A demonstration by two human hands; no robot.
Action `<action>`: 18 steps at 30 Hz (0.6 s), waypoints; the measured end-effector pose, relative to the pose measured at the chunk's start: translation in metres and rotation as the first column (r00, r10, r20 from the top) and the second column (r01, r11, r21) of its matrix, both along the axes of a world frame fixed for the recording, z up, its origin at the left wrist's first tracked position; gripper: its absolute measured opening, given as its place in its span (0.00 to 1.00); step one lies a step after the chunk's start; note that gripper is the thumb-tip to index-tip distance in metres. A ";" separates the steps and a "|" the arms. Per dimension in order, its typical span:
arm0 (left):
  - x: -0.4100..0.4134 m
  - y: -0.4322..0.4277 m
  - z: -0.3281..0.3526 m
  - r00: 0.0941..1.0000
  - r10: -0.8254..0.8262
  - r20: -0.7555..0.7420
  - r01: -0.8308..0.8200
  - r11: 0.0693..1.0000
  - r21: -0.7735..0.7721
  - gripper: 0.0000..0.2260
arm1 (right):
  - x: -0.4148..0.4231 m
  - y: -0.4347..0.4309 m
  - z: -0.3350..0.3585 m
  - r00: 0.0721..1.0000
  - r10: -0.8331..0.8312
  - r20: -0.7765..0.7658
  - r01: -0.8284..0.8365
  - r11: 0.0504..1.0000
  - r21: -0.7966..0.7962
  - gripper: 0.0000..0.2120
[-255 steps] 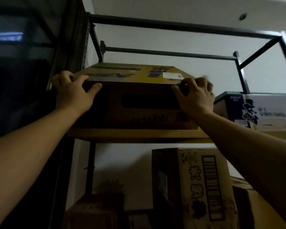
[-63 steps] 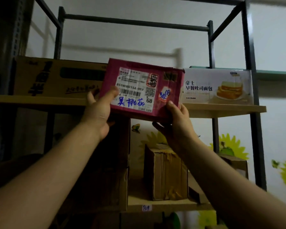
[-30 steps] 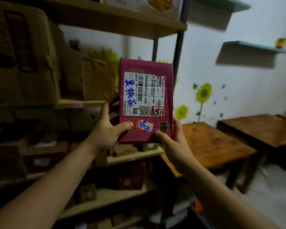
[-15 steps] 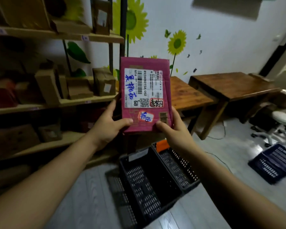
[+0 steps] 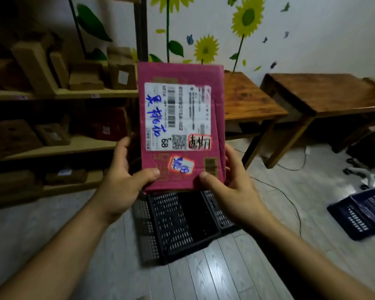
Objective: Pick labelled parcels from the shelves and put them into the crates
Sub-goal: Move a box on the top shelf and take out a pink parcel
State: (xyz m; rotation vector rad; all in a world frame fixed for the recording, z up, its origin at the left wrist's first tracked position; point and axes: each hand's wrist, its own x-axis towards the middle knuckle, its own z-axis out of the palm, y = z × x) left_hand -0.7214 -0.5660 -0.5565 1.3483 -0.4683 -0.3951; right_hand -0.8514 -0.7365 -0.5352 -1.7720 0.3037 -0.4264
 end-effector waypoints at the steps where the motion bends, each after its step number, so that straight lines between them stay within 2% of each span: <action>1: 0.007 -0.002 -0.007 1.000 -0.003 -0.019 0.004 0.999 0.035 0.37 | 0.007 -0.010 -0.004 0.999 -0.023 -0.032 0.023 1.000 -0.004 0.33; 2: 0.014 -0.004 -0.012 0.999 -0.023 -0.035 0.026 0.997 0.079 0.37 | 0.014 -0.022 -0.006 0.999 -0.033 -0.039 0.034 0.999 0.025 0.38; 4: 0.029 -0.011 -0.025 0.993 -0.091 -0.071 0.101 0.983 0.155 0.32 | 0.036 -0.054 -0.014 0.999 -0.036 -0.012 0.037 0.983 0.178 0.49; 5: 0.038 -0.017 -0.033 0.988 -0.118 -0.096 0.133 0.976 0.173 0.27 | 0.050 -0.070 -0.021 0.999 -0.043 -0.011 0.044 0.966 0.255 0.47; 7: 0.055 -0.035 -0.054 0.989 -0.083 -0.124 0.104 0.979 0.173 0.22 | 0.076 -0.094 -0.040 0.996 -0.084 -0.042 0.093 0.942 0.323 0.26; 8: 0.062 -0.046 -0.067 0.990 -0.001 -0.138 0.025 0.985 0.172 0.21 | 0.087 -0.103 -0.055 0.990 -0.124 -0.062 0.137 0.932 0.334 0.21; 11: 0.081 -0.081 -0.114 0.928 0.312 -0.202 -0.279 0.944 0.178 0.19 | 0.111 -0.119 -0.108 0.965 -0.242 -0.103 0.263 0.888 0.378 0.19; 13: 0.081 -0.105 -0.146 0.888 0.367 -0.278 -0.326 0.927 0.184 0.28 | 0.120 -0.129 -0.145 0.958 -0.243 -0.155 0.286 0.861 0.421 0.19; 15: 0.079 -0.127 -0.181 0.893 0.371 -0.254 -0.315 0.919 0.236 0.36 | 0.126 -0.143 -0.188 0.960 -0.169 -0.221 0.248 0.883 0.400 0.19; 18: 0.084 -0.154 -0.243 0.892 0.408 -0.195 -0.327 0.879 0.347 0.33 | 0.138 -0.172 -0.260 0.937 -0.093 -0.336 0.144 0.981 0.129 0.23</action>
